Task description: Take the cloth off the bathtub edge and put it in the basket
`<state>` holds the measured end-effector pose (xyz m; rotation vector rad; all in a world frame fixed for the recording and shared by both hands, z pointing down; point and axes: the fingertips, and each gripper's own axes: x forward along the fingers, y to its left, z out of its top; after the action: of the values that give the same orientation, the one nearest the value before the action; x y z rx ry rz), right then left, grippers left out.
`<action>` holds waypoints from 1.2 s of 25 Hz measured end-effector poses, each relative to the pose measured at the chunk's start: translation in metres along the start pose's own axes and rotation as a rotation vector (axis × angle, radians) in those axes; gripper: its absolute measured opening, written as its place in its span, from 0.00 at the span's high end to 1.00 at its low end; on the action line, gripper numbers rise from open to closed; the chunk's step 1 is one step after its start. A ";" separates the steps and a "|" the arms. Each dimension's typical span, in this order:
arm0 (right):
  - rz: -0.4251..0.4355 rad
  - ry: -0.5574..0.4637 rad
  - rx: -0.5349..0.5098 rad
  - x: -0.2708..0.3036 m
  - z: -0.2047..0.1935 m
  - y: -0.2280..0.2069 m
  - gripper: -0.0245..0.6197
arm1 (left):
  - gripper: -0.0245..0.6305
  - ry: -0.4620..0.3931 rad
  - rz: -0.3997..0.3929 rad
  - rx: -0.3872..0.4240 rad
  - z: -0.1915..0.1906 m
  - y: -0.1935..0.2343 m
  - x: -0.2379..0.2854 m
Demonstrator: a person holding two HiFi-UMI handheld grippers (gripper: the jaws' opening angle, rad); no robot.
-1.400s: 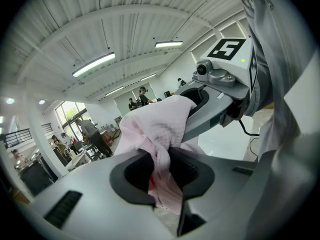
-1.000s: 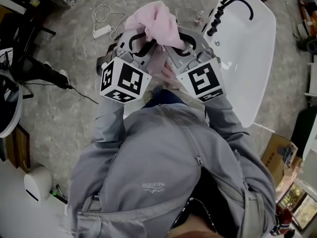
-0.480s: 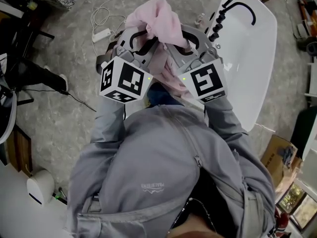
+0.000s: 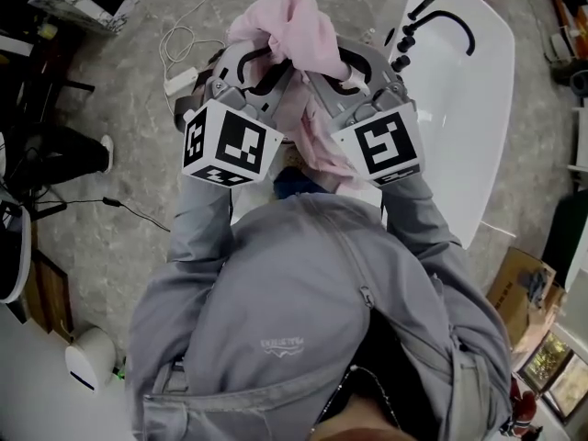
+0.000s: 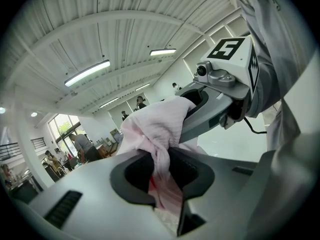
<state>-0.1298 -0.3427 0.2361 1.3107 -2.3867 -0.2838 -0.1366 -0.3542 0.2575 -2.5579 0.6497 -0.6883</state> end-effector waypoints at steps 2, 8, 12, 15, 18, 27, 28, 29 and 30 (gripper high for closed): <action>-0.009 -0.007 -0.003 0.008 -0.002 -0.016 0.84 | 0.83 -0.007 0.004 0.008 0.002 0.010 0.015; -0.033 -0.035 -0.009 0.027 -0.006 -0.060 0.84 | 0.83 -0.019 0.018 0.029 0.013 0.038 0.053; -0.044 -0.030 0.012 0.036 -0.014 -0.077 0.84 | 0.83 -0.012 0.005 0.039 0.013 0.047 0.071; -0.060 -0.012 0.043 0.041 -0.023 -0.081 0.84 | 0.83 0.001 -0.027 0.044 0.006 0.046 0.081; -0.074 0.025 0.074 0.046 -0.036 -0.081 0.84 | 0.83 0.003 -0.078 0.038 -0.003 0.041 0.091; -0.113 0.108 0.115 0.070 -0.064 -0.087 0.84 | 0.83 -0.001 -0.189 0.017 -0.029 0.042 0.118; -0.113 0.116 0.112 0.073 -0.068 -0.087 0.84 | 0.83 -0.001 -0.200 0.013 -0.032 0.041 0.121; -0.114 0.127 0.115 0.074 -0.072 -0.086 0.84 | 0.83 0.000 -0.214 0.008 -0.036 0.039 0.124; -0.116 0.140 0.124 0.076 -0.078 -0.085 0.84 | 0.83 0.002 -0.229 0.004 -0.040 0.036 0.127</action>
<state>-0.0670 -0.4511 0.2942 1.4775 -2.2466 -0.0746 -0.0721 -0.4611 0.3170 -2.6536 0.3578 -0.7639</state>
